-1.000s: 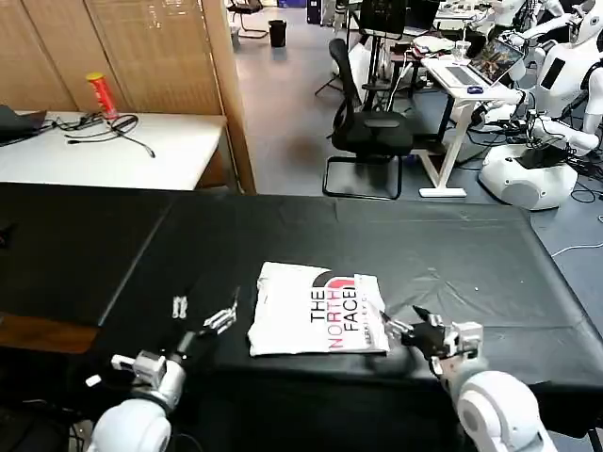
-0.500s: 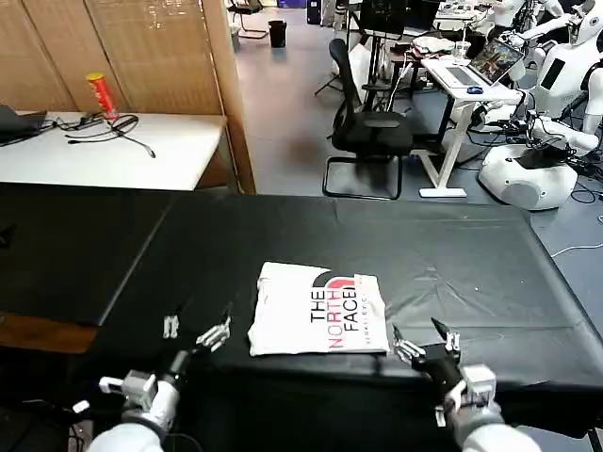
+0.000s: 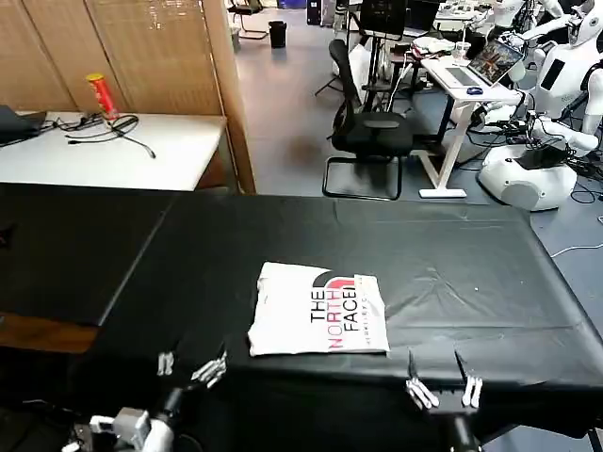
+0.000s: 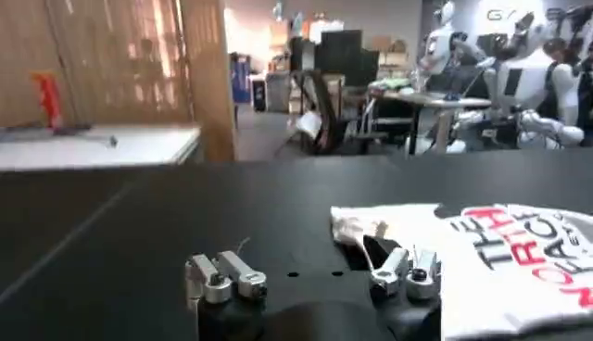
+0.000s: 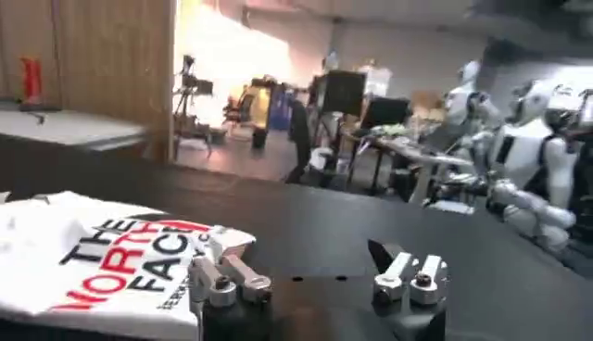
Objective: Fold and organize the clothes.
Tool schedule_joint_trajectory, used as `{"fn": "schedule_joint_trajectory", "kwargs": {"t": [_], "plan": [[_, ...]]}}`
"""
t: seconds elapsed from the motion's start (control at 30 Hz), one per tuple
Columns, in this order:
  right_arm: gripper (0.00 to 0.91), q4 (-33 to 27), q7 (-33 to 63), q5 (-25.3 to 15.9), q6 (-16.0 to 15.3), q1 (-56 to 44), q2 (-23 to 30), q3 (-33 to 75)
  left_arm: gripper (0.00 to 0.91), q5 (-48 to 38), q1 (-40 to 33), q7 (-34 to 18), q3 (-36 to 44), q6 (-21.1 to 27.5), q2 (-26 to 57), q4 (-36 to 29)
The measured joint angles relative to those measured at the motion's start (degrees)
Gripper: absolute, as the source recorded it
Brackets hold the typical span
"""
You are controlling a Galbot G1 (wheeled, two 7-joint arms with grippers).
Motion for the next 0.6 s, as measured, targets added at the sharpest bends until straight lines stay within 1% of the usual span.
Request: {"fn": "schedule_joint_trajectory", "kwargs": {"t": [0.07, 0.13, 0.23, 0.33, 0.6], "plan": [[0.878, 0.83, 1.06, 0.48, -0.12, -2.15, 0.06, 0.06, 0.878, -0.20, 1.49, -0.64, -0.89, 0.75, 0.15, -0.55], [0.878, 1.78, 2.05, 1.66, -1.19, -4.46, 0.10, 0.36, 0.878, -0.54, 2.89, -0.85, -1.80, 1.56, 0.24, -1.08], [0.878, 3.50, 2.83, 2.86, -2.44, -7.42, 0.07, 0.51, 0.878, -0.54, 5.29, -0.70, -3.20, 1.51, 0.34, -1.95], [0.878, 4.89, 3.10, 3.45, -3.86, -9.32, -0.04, 0.28, 0.878, -0.57, 7.34, -0.56, -4.34, 1.62, 0.46, -2.66], [0.878, 6.07, 3.07, 3.40, -4.28, -11.13, -0.08, 0.15, 0.878, -0.75, 9.39, -0.30, -5.18, 2.65, 0.36, -3.75]]}}
